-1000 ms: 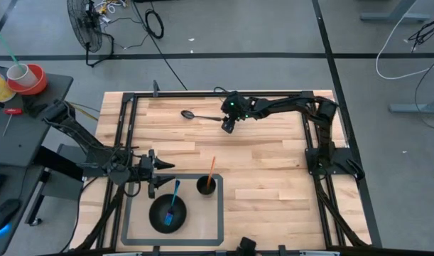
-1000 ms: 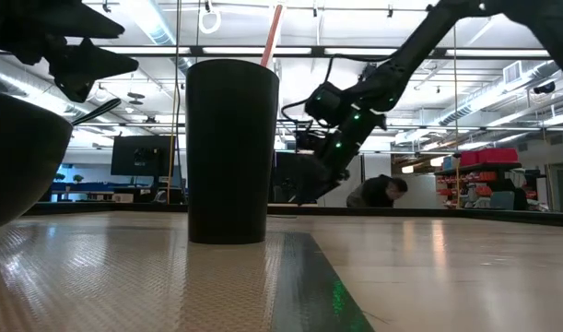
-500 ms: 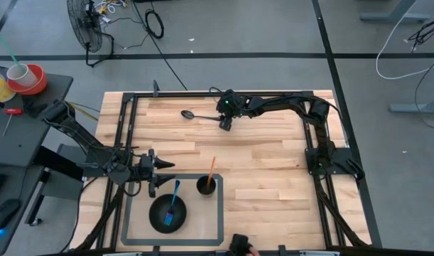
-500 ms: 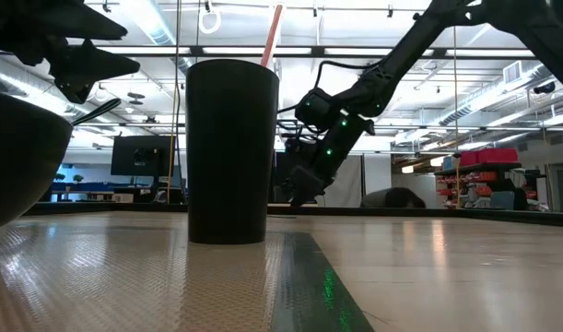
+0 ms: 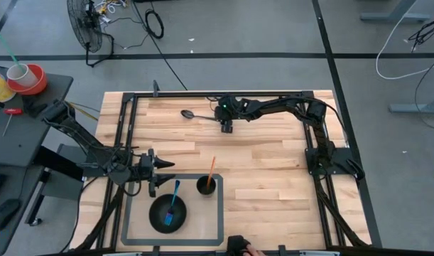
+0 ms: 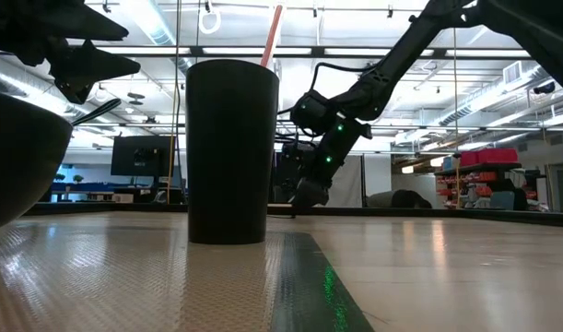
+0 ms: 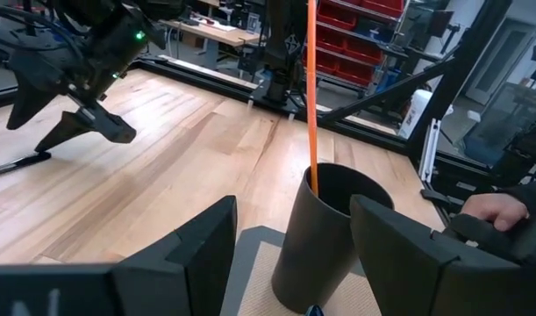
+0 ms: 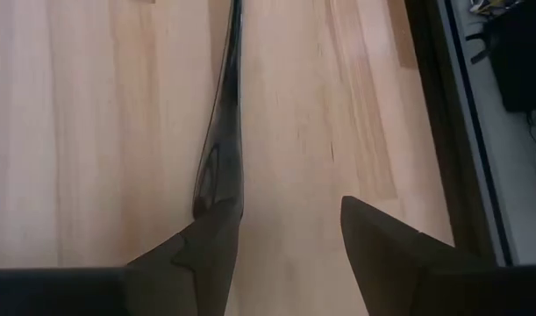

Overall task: Pick & Place Utensil
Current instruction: Put the black spoon into the black bowl

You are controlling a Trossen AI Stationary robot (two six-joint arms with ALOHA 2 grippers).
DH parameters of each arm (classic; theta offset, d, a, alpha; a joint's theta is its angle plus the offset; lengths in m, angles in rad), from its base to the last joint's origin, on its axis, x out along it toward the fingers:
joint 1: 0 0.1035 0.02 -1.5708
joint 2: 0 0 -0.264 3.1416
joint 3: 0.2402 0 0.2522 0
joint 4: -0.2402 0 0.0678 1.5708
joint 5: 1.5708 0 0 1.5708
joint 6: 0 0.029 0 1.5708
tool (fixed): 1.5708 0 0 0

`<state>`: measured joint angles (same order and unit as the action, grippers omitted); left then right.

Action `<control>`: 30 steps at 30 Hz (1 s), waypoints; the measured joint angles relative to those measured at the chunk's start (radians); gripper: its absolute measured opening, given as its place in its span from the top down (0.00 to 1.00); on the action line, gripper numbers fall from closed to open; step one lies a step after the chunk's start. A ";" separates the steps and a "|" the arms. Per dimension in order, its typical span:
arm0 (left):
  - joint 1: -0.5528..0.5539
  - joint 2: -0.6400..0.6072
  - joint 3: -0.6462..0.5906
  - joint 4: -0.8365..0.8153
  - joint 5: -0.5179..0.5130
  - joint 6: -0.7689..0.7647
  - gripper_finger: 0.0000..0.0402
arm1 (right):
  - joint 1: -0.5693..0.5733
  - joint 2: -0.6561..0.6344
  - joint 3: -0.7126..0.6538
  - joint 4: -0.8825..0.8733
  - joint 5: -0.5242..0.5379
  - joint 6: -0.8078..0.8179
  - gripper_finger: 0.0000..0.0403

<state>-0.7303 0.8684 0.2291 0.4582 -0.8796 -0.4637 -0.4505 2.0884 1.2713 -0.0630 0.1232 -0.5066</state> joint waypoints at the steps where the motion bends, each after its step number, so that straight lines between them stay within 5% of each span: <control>1: 0.000 0.000 0.000 0.000 -0.002 -0.001 0.43 | 0.000 0.000 0.000 -0.001 -0.001 -0.003 0.49; 11: 0.000 0.000 0.000 0.000 -0.018 -0.004 0.43 | 0.034 -0.007 0.003 -0.088 0.041 -0.046 0.49; 20: 0.000 0.000 0.000 -0.003 -0.018 0.002 0.43 | 0.103 -0.105 -0.005 -0.351 0.136 -0.045 0.49; 26: 0.000 0.000 0.000 -0.008 -0.018 0.004 0.43 | 0.105 -0.137 -0.016 -0.261 0.080 0.100 0.49; 30: 0.000 0.000 0.000 -0.008 -0.018 0.004 0.43 | 0.074 -0.130 -0.049 -0.116 0.111 0.342 0.49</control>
<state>-0.7303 0.8684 0.2291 0.4503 -0.8974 -0.4595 -0.3769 1.9579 1.2222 -0.1787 0.2341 -0.1642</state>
